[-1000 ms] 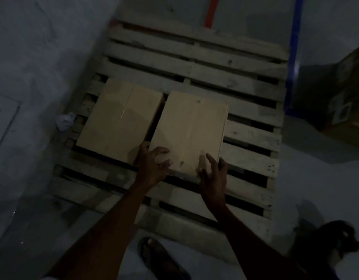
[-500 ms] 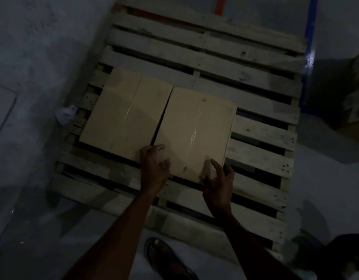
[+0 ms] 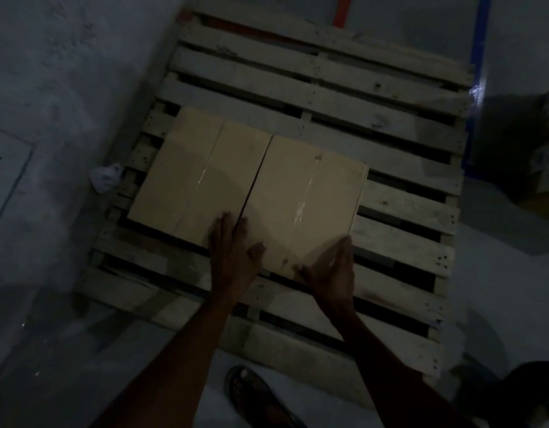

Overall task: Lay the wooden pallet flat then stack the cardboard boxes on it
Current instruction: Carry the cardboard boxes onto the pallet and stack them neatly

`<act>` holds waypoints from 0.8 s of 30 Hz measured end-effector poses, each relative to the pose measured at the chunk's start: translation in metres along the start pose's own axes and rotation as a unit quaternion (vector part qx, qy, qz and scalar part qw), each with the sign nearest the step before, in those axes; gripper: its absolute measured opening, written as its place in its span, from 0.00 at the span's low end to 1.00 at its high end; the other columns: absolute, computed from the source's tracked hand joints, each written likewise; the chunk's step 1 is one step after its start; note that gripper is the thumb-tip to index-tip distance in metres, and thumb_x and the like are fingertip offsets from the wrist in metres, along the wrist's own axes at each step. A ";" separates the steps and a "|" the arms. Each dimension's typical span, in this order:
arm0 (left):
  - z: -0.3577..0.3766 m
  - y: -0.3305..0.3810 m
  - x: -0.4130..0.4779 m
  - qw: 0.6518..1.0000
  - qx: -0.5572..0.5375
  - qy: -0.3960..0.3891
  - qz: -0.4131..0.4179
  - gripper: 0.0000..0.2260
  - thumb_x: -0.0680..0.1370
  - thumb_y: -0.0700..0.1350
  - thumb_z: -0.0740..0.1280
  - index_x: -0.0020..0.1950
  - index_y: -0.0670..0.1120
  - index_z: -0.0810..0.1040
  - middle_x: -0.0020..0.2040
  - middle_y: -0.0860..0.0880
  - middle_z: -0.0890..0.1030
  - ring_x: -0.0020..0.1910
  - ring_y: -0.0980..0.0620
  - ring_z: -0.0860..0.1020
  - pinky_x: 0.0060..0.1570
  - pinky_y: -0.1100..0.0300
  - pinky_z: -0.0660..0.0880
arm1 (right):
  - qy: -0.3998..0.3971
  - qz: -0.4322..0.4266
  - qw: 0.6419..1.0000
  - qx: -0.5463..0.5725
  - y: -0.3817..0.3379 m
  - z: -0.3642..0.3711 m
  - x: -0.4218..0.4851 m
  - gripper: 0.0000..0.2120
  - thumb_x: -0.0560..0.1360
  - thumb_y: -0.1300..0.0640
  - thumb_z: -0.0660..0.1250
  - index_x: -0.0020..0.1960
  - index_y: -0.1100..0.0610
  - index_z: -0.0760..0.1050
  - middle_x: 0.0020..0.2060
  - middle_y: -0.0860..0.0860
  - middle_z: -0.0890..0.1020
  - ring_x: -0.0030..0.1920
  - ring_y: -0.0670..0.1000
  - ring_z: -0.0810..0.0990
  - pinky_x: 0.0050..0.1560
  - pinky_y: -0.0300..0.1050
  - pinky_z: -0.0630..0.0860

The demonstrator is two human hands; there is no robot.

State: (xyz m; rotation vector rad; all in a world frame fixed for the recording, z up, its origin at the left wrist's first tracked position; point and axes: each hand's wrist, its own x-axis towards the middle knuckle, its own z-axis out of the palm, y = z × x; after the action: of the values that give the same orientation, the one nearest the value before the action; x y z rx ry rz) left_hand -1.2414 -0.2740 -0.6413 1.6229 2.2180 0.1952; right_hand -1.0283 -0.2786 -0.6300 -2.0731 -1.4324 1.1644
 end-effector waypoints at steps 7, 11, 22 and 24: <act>0.018 0.003 -0.024 0.995 0.072 -0.027 0.057 0.33 0.83 0.63 0.46 0.83 0.47 0.53 0.84 0.43 0.46 0.83 0.44 0.44 0.78 0.38 0.41 | -0.022 -0.151 0.945 -0.290 0.001 0.014 -0.006 0.38 0.82 0.39 0.47 0.80 0.67 0.51 0.79 0.67 0.48 0.80 0.67 0.44 0.78 0.65 0.47; 0.018 0.004 -0.026 0.995 0.074 -0.027 0.055 0.31 0.83 0.62 0.47 0.83 0.47 0.53 0.84 0.44 0.48 0.83 0.45 0.45 0.78 0.41 0.40 | -0.080 -0.174 0.925 -0.329 -0.001 0.005 0.000 0.34 0.83 0.43 0.45 0.81 0.64 0.48 0.80 0.63 0.45 0.80 0.64 0.42 0.79 0.63 0.46; -0.034 0.220 -0.027 0.996 0.032 -0.037 0.069 0.34 0.80 0.62 0.48 0.75 0.39 0.71 0.78 0.35 0.65 0.78 0.35 0.62 0.75 0.35 0.55 | 0.007 -0.219 0.931 -0.291 -0.019 -0.176 0.034 0.26 0.79 0.51 0.63 0.73 0.64 0.71 0.70 0.64 0.74 0.72 0.64 0.71 0.73 0.62 0.66; -0.043 0.289 -0.024 0.993 0.001 -0.020 0.113 0.33 0.81 0.62 0.50 0.75 0.40 0.72 0.77 0.36 0.67 0.78 0.37 0.63 0.76 0.36 0.56 | 0.062 -0.207 0.939 -0.267 -0.010 -0.233 0.043 0.27 0.78 0.51 0.66 0.72 0.64 0.71 0.69 0.65 0.75 0.70 0.64 0.73 0.71 0.62 0.69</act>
State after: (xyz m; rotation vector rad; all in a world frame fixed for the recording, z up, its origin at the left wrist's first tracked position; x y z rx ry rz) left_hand -0.9952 -0.1991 -0.5004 1.8609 2.0027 0.2199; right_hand -0.8444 -0.2005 -0.5028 -1.9566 -2.1613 0.5001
